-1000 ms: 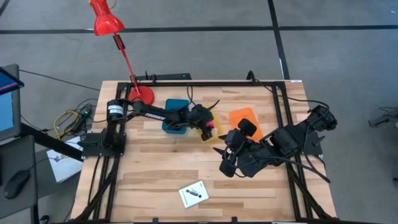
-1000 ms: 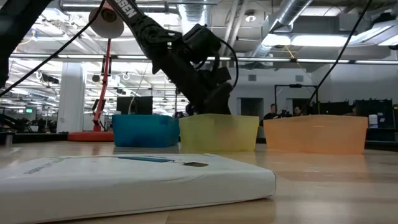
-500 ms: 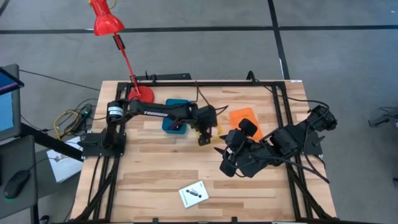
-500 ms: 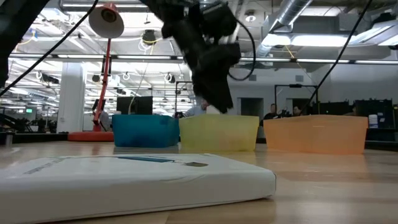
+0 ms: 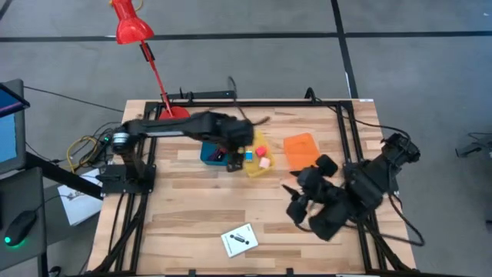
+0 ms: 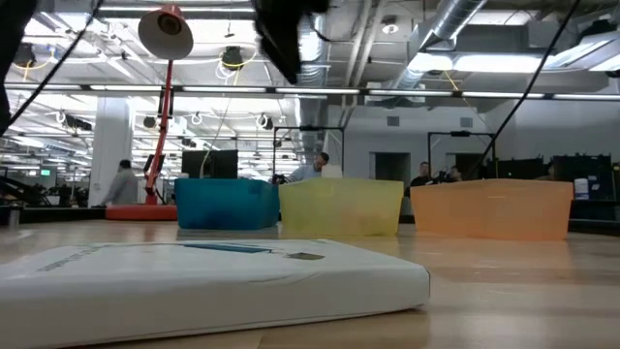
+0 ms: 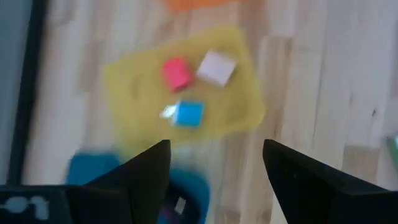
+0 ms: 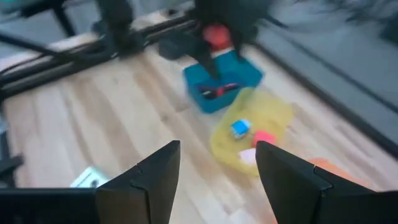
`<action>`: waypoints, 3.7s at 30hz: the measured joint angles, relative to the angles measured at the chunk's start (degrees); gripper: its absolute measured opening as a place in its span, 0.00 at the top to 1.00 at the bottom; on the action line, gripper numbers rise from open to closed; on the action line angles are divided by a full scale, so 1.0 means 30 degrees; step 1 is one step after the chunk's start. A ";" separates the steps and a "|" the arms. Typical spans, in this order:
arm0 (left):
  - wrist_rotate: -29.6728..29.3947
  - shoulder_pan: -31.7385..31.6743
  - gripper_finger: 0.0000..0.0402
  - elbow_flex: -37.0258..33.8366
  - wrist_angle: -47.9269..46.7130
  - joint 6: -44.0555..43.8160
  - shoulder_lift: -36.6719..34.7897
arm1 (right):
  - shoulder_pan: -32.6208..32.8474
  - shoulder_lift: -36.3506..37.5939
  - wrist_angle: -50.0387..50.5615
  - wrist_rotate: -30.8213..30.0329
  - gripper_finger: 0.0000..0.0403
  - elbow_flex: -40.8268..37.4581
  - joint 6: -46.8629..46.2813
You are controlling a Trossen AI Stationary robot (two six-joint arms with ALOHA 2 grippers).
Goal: Pick and place items into bin
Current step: Put the white card reader box into the orange bin
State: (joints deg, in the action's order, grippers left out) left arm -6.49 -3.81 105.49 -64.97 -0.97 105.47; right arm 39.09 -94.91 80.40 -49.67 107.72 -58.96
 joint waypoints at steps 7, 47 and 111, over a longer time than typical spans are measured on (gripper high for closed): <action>-0.2933 0.2159 0.39 -0.0838 -0.2619 -0.2748 -0.4938 | 0.2732 -0.0023 0.3137 -0.2500 0.49 -0.0029 -0.4416; -0.0803 1.3449 0.63 -2.2328 2.2804 -0.9538 -0.8653 | -0.0137 -0.6608 -1.0575 0.9346 0.49 -0.1632 -0.3777; -0.3591 1.4782 1.00 -1.7362 2.4392 -0.6828 0.1677 | -0.0690 -0.9680 -1.0355 1.3159 0.49 -0.1663 -0.6579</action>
State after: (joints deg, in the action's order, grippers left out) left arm -17.26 40.54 53.41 8.20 -21.46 110.50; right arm 37.01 -123.95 49.33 -10.19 102.73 -78.70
